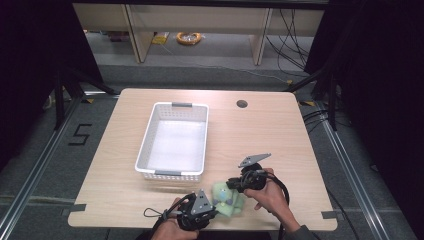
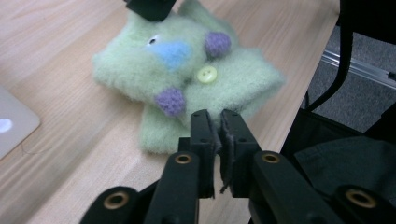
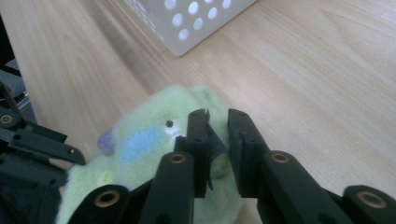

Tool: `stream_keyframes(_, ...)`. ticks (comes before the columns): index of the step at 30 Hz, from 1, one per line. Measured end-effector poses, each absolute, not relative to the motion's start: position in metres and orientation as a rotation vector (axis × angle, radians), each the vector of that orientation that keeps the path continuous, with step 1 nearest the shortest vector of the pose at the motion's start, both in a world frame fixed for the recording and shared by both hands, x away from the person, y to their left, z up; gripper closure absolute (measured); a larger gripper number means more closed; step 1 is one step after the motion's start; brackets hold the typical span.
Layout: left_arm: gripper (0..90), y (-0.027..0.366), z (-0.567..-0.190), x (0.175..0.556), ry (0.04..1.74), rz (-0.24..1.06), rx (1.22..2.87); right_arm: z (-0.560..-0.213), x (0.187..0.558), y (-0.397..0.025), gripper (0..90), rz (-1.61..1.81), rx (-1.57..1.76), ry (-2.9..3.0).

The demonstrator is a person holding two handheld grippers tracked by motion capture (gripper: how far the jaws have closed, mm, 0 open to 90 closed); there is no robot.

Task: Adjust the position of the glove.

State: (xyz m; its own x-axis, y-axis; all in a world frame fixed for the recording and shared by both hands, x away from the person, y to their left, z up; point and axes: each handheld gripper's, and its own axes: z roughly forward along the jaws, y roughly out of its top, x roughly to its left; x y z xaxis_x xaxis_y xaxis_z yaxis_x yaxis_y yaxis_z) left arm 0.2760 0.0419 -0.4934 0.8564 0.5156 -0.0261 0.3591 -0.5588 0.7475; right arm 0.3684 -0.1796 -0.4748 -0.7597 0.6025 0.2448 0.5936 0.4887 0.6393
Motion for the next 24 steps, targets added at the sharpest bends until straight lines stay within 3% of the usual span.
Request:
stream_keyframes(6,89.4,0.05,-0.484,0.279,0.632,0.254,2.194,-0.46,0.355,-0.189,84.9,1.187,1.106,2.665)
stream_keyframes(7,89.4,0.053,-0.482,0.281,0.625,0.254,2.184,-0.453,0.348,-0.194,89.3,1.213,1.073,2.645)
stream_keyframes(14,88.5,0.06,-0.481,0.288,0.643,0.231,2.188,-0.449,0.33,-0.201,89.7,1.215,1.099,2.604)
stream_keyframes(24,64.9,0.048,-0.492,0.282,0.591,0.186,2.246,-0.455,0.328,-0.209,90.0,1.218,1.122,2.591)
